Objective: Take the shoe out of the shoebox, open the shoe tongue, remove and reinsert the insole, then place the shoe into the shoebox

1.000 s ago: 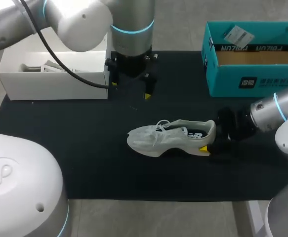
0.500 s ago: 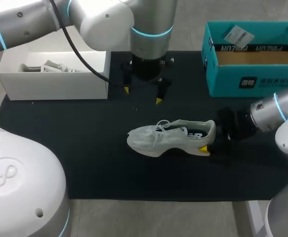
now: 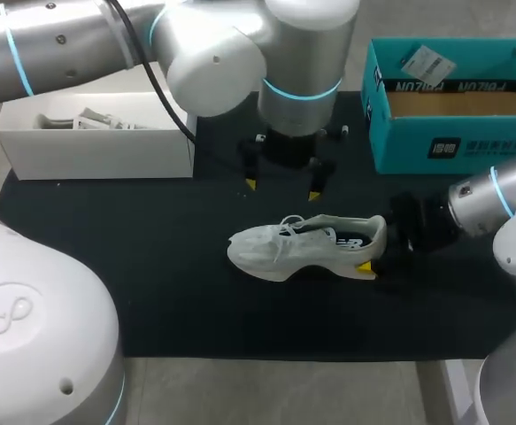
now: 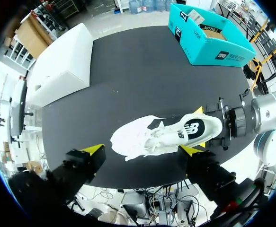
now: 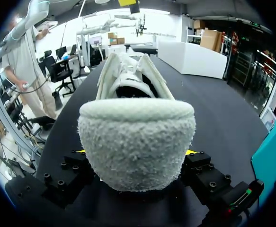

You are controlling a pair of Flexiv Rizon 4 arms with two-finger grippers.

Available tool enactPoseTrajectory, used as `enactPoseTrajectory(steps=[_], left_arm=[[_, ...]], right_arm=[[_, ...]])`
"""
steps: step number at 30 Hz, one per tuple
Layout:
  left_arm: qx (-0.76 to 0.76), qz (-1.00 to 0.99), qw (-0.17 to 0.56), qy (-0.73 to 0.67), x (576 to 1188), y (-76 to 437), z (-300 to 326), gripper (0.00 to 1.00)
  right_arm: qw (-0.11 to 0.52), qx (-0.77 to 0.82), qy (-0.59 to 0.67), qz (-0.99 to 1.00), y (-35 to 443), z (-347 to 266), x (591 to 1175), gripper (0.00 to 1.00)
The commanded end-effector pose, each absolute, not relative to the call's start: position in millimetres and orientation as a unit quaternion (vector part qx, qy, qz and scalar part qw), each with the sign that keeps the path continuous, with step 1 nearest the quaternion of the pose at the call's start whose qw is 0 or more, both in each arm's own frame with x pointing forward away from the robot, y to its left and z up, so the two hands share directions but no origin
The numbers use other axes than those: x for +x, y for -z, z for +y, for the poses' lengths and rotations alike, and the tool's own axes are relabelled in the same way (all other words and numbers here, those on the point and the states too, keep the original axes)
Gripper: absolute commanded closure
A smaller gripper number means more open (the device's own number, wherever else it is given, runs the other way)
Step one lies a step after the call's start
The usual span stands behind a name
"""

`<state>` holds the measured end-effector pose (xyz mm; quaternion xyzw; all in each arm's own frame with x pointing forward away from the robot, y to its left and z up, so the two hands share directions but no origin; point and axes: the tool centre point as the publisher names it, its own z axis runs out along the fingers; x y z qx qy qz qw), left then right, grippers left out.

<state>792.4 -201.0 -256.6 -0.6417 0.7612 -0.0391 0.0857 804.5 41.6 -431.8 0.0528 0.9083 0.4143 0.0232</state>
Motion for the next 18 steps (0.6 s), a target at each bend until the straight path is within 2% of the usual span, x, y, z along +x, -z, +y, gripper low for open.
enactPoseTrajectory(steps=[1, 8, 18], left_arm=[[-0.642, 0.761, 0.091, 0.017, 790.8, 278.2, -214.7, 0.00], [-0.642, 0.763, 0.077, 0.007, 793.6, 310.5, -236.2, 0.00], [-0.632, 0.772, 0.070, -0.007, 802.3, 330.1, -271.4, 0.00]], right_arm=[[0.024, 0.054, -0.413, 0.909, 434.3, 44.1, 806.0, 1.00], [0.024, 0.054, -0.413, 0.909, 434.3, 44.1, 806.0, 1.00], [0.024, 0.054, -0.413, 0.909, 434.3, 44.1, 806.0, 1.00]])
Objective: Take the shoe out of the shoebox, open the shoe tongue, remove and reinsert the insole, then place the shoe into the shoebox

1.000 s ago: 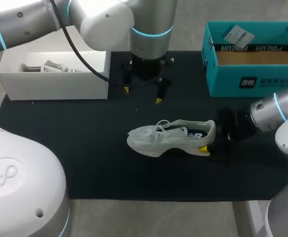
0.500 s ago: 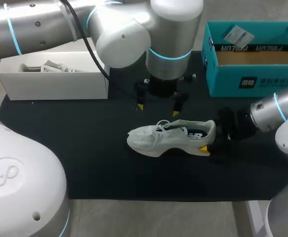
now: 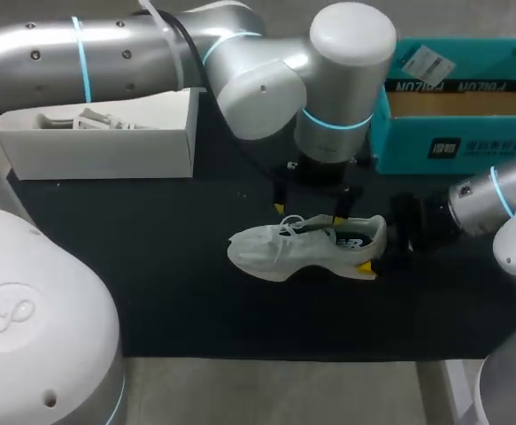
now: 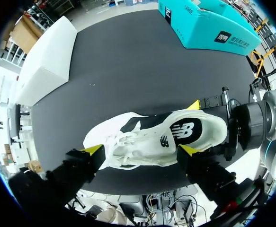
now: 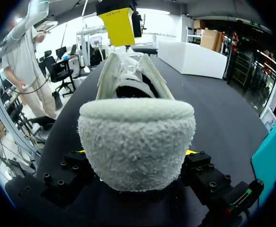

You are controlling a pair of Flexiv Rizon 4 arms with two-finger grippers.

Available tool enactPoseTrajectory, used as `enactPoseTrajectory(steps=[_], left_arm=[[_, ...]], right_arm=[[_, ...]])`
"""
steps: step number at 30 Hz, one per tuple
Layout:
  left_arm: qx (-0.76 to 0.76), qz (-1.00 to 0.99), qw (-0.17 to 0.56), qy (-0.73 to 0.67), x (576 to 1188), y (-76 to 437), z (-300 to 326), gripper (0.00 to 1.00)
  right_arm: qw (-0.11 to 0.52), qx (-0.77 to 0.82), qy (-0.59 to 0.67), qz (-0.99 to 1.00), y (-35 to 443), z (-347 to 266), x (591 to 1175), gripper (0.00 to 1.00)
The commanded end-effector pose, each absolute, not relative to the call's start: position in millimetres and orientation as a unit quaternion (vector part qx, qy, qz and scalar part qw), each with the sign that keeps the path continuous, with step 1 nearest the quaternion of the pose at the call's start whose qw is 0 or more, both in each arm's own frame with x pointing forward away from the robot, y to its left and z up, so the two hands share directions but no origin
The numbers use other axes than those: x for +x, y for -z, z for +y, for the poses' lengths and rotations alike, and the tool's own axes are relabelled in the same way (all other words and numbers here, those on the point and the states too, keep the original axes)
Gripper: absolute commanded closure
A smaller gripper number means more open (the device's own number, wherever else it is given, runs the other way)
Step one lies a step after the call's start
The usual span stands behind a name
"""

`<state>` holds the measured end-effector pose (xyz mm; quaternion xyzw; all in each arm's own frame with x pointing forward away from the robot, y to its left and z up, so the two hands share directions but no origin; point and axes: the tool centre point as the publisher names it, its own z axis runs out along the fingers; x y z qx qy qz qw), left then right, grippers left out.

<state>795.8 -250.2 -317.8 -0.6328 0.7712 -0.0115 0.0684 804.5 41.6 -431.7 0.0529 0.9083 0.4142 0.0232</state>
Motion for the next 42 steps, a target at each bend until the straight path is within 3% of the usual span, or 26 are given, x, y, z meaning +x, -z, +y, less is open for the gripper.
enactPoseTrajectory(steps=[1, 22, 35, 36, 37, 38, 39, 42], left_arm=[[-0.629, 0.774, 0.069, -0.014, 802.9, 333.6, -273.9, 0.00], [-0.623, 0.762, 0.157, -0.082, 804.4, 357.4, -251.6, 0.00], [-0.674, 0.717, 0.163, -0.068, 807.6, 324.1, -208.9, 0.00], [-0.682, 0.712, 0.154, -0.069, 807.2, 323.4, -209.0, 0.05], [-0.686, 0.709, 0.145, -0.069, 807.2, 323.0, -209.2, 0.22], [-0.693, 0.704, 0.135, -0.073, 806.6, 322.6, -210.0, 0.75], [-0.694, 0.705, 0.128, -0.075, 805.6, 323.0, -212.0, 1.00], [-0.697, 0.706, 0.098, -0.080, 800.1, 323.9, -219.6, 1.00]], right_arm=[[0.024, 0.054, -0.413, 0.909, 434.3, 44.1, 806.0, 1.00], [0.024, 0.054, -0.413, 0.909, 434.3, 44.1, 806.0, 1.00], [0.024, 0.054, -0.413, 0.909, 434.3, 44.1, 806.0, 1.00], [0.024, 0.054, -0.413, 0.909, 434.3, 44.1, 806.0, 1.00], [0.024, 0.054, -0.413, 0.909, 434.3, 44.1, 806.0, 1.00], [0.024, 0.054, -0.413, 0.909, 434.3, 44.1, 806.0, 1.00], [0.024, 0.054, -0.413, 0.909, 434.3, 44.1, 806.0, 1.00], [0.024, 0.054, -0.413, 0.909, 434.3, 44.1, 806.0, 1.00]])
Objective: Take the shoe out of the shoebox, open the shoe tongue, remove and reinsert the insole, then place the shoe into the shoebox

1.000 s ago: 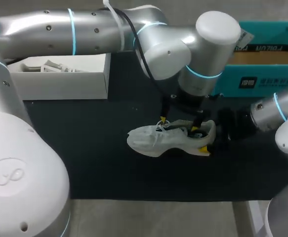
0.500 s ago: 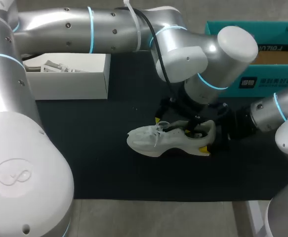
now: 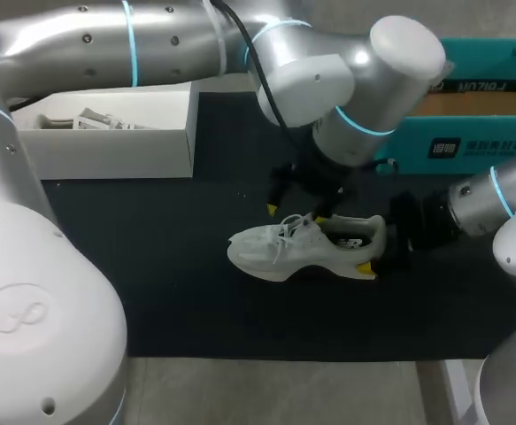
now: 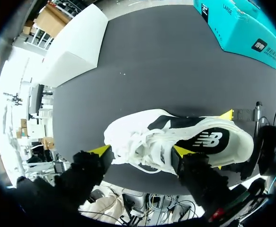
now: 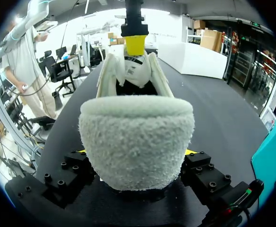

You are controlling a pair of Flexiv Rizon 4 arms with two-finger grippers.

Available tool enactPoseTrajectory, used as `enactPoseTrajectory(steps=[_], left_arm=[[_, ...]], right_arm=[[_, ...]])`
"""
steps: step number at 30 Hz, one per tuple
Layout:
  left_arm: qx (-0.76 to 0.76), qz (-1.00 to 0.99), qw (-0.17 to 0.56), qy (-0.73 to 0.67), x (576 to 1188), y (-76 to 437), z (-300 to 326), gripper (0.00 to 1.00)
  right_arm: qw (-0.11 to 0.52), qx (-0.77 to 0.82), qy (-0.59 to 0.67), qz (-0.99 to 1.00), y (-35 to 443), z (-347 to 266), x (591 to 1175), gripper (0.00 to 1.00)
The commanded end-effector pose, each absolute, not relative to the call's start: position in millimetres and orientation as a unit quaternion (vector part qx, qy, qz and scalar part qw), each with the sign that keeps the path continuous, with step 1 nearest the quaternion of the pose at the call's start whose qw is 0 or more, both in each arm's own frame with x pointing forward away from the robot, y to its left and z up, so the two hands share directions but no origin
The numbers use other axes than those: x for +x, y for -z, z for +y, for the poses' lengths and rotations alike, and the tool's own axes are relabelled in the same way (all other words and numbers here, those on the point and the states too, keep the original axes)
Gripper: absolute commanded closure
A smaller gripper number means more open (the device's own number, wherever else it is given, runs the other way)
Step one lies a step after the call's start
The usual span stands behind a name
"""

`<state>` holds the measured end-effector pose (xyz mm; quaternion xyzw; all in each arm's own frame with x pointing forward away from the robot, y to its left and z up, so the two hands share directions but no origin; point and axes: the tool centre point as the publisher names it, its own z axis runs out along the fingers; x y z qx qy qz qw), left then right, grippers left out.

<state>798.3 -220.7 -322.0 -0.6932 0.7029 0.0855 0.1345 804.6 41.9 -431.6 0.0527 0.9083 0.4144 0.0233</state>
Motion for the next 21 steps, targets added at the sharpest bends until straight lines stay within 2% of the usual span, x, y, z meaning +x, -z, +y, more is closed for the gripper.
enactPoseTrajectory(steps=[1, 6, 13, 21], left_arm=[[-0.699, 0.705, 0.084, -0.081, 797.9, 323.8, -222.1, 1.00], [-0.690, 0.717, 0.016, -0.092, 783.5, 326.1, -235.8, 1.00], [-0.702, 0.707, -0.005, -0.086, 782.7, 323.4, -233.9, 1.00], [-0.717, 0.695, -0.022, -0.044, 786.6, 291.0, -213.6, 1.00]], right_arm=[[0.024, 0.054, -0.413, 0.909, 434.3, 44.1, 806.0, 1.00], [0.024, 0.054, -0.413, 0.909, 434.3, 44.1, 806.0, 1.00], [0.024, 0.054, -0.413, 0.909, 434.3, 44.1, 806.0, 1.00], [0.024, 0.054, -0.413, 0.909, 434.3, 44.1, 806.0, 1.00]])
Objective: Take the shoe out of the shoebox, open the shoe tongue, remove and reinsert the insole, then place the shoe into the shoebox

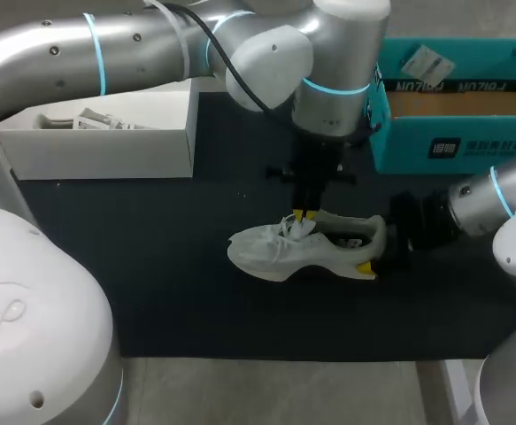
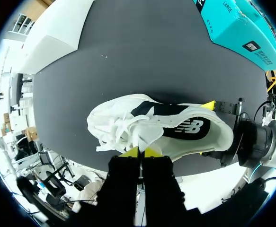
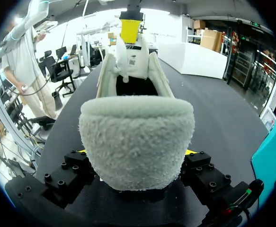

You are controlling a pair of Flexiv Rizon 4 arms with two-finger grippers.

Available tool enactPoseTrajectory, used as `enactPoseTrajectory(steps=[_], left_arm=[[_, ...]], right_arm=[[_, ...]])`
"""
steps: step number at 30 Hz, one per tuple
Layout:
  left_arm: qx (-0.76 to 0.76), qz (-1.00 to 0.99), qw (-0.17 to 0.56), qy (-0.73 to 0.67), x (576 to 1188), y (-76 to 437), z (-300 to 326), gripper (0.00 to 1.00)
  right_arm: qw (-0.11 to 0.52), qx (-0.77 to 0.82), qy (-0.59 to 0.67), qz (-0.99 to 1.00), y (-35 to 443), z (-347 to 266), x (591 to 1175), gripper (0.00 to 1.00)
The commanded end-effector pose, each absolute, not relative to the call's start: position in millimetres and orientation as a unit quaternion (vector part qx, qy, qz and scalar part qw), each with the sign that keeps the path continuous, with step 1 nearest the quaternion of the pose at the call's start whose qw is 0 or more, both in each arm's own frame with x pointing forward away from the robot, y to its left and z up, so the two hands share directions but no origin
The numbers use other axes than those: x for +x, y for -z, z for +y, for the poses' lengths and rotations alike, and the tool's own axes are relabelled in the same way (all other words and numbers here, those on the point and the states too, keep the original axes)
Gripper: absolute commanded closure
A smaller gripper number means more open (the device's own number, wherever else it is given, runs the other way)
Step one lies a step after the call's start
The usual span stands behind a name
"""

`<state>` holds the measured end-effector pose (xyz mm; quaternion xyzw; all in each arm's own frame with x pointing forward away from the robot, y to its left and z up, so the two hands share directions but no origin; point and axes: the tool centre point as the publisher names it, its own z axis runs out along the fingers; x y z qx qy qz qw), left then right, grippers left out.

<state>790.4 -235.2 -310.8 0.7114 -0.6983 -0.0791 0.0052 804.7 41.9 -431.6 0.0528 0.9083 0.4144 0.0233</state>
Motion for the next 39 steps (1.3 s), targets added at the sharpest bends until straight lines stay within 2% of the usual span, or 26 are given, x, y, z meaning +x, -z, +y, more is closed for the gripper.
enactPoseTrajectory(steps=[1, 15, 19, 27, 38, 39], left_arm=[[0.719, -0.694, 0.025, 0.040, 787.1, 287.9, -210.3, 1.00], [0.734, -0.678, -0.027, 0.027, 778.6, 288.4, -170.9, 1.00], [0.732, -0.676, -0.074, 0.051, 774.4, 303.8, -156.3, 1.00], [0.754, -0.641, -0.108, 0.093, 778.1, 335.0, -128.1, 1.00], [0.759, -0.632, -0.105, 0.116, 777.6, 374.0, -118.0, 1.00], [0.758, -0.633, -0.104, 0.118, 777.4, 375.8, -118.8, 0.96]], right_arm=[[0.024, 0.054, -0.413, 0.909, 434.3, 44.1, 806.0, 1.00], [0.024, 0.054, -0.413, 0.909, 434.3, 44.1, 806.0, 1.00], [0.024, 0.054, -0.413, 0.909, 434.3, 44.1, 806.0, 1.00], [0.024, 0.054, -0.413, 0.909, 434.3, 44.1, 806.0, 1.00], [0.024, 0.054, -0.413, 0.909, 434.3, 44.1, 806.0, 1.00], [0.024, 0.054, -0.413, 0.909, 434.3, 44.1, 806.0, 1.00]])
